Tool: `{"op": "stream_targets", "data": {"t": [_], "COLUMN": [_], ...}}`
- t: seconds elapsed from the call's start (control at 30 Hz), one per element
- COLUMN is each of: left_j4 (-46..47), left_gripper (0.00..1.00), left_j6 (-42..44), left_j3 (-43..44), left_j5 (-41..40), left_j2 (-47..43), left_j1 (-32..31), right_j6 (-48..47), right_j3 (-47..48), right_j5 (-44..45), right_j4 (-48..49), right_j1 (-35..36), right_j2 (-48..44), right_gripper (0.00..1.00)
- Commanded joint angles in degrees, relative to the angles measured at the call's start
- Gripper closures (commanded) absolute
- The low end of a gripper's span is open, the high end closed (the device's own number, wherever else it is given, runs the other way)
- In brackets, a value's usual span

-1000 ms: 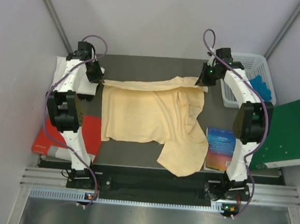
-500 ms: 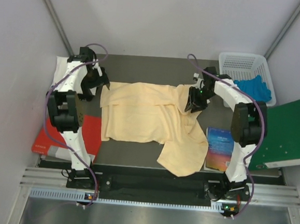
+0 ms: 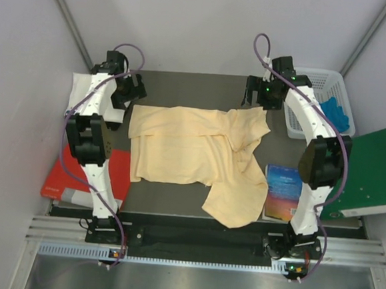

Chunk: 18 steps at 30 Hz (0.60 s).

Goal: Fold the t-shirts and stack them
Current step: Fold the flattened tshirt in 1/3 of the way

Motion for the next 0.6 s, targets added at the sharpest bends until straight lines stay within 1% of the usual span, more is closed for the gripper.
{"op": "stream_targets", "data": {"t": [0.0, 0.1, 0.17, 0.2, 0.23, 0.27, 0.33, 0.37, 0.47, 0.53, 0.57], "left_j4": [-0.77, -1.39, -1.92, -2.44, -3.06, -3.5, -3.77, -3.59, -3.42, -3.24, -3.24], "left_gripper": [0.01, 0.01, 0.01, 0.01, 0.01, 0.01, 0.01, 0.01, 0.01, 0.01, 0.01], "left_j6": [2.02, 2.37, 2.46, 2.29, 2.37, 2.63, 2.98, 3.07, 3.25, 3.16, 3.08], "left_j3": [7.97, 11.23, 12.37, 13.68, 14.21, 14.65, 14.4, 14.13, 13.34, 13.08, 13.16], "left_j5": [3.48, 3.74, 4.0, 4.18, 4.35, 4.35, 4.18, 4.09, 3.92, 4.26, 4.35], "left_j2": [9.24, 13.11, 15.04, 15.57, 16.19, 16.8, 16.72, 16.55, 16.72, 17.68, 18.04], "left_j1": [-2.71, -3.24, -3.16, -4.72, -4.74, -4.83, -5.0, -5.09, -5.27, -5.35, -5.44], "right_j6": [1.41, 1.59, 1.85, 2.29, 2.29, 2.38, 2.91, 3.08, 3.87, 4.23, 4.23], "right_j3": [8.24, 13.6, 15.73, 17.22, 17.67, 17.06, 15.05, 11.73, 6.01, 3.71, 2.48], "right_j5": [9.21, 11.4, 12.99, 13.25, 13.25, 13.34, 13.34, 13.34, 13.34, 13.25, 13.25], "right_j4": [1.84, 0.61, -1.58, -2.63, -3.86, -5.44, -6.16, -5.72, -4.5, -3.96, -4.22], "right_j1": [-0.63, -0.71, -0.71, -0.8, -0.89, -0.89, -0.89, -0.89, -0.98, -0.89, -0.8], "right_j2": [9.54, 13.85, 15.1, 15.8, 15.98, 15.81, 13.97, 12.92, 9.31, 7.81, 7.63], "right_gripper": [0.0, 0.06, 0.07, 0.08, 0.1, 0.14, 0.15, 0.19, 0.35, 0.39, 0.48]}}
